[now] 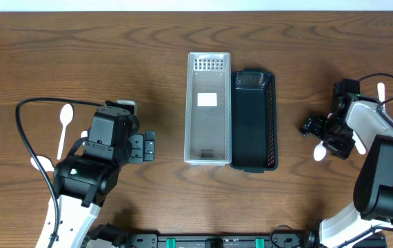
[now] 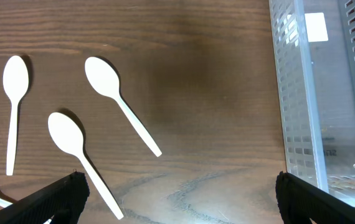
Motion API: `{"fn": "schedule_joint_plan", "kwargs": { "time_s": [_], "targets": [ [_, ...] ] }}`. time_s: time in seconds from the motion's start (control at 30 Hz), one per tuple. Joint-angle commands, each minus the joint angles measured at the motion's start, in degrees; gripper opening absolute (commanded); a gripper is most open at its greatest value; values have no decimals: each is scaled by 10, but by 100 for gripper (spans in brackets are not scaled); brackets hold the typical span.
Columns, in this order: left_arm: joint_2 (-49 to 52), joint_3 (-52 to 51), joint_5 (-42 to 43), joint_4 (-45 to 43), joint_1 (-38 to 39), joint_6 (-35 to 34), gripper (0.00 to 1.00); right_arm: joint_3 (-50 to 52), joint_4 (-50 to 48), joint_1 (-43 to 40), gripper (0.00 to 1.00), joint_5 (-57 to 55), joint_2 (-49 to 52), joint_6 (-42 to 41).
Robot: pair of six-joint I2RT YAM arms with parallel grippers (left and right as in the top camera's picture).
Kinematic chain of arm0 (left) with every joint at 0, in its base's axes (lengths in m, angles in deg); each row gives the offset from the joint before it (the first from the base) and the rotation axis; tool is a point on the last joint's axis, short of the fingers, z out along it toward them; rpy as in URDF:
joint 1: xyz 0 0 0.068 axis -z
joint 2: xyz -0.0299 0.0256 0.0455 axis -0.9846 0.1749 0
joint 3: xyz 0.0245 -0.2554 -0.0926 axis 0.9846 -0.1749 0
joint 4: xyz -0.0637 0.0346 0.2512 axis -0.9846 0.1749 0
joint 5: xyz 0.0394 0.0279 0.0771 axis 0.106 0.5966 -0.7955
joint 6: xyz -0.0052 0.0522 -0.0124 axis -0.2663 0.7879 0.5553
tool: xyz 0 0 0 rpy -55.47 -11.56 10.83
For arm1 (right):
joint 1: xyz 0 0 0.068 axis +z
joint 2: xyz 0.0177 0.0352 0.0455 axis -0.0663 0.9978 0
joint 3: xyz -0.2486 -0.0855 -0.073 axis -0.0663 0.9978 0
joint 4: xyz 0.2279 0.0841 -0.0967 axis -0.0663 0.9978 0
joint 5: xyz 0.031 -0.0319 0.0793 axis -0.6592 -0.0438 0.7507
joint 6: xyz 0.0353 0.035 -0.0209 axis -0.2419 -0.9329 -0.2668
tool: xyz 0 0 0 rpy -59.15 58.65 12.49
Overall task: Pack container
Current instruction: 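Move the right gripper to the white spoon and grasp it, then carry the spoon into the black basket and release it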
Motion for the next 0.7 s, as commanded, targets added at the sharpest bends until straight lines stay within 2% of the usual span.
{"fn": "schedule_joint_plan", "kwargs": {
  "time_s": [0.0, 0.23, 0.4, 0.67],
  "targets": [
    [-3, 13, -9, 2, -3, -5, 98, 30, 5, -3, 96, -13, 28, -4],
    [-3, 13, -8, 2, -3, -5, 98, 35, 14, -3, 77, -13, 28, -4],
    [-3, 13, -9, 2, -3, -5, 98, 43, 13, -3, 73, -13, 28, -4],
    [-3, 13, -8, 2, -3, -5, 98, 46, 14, -3, 57, -13, 28, -4]
  ]
}}
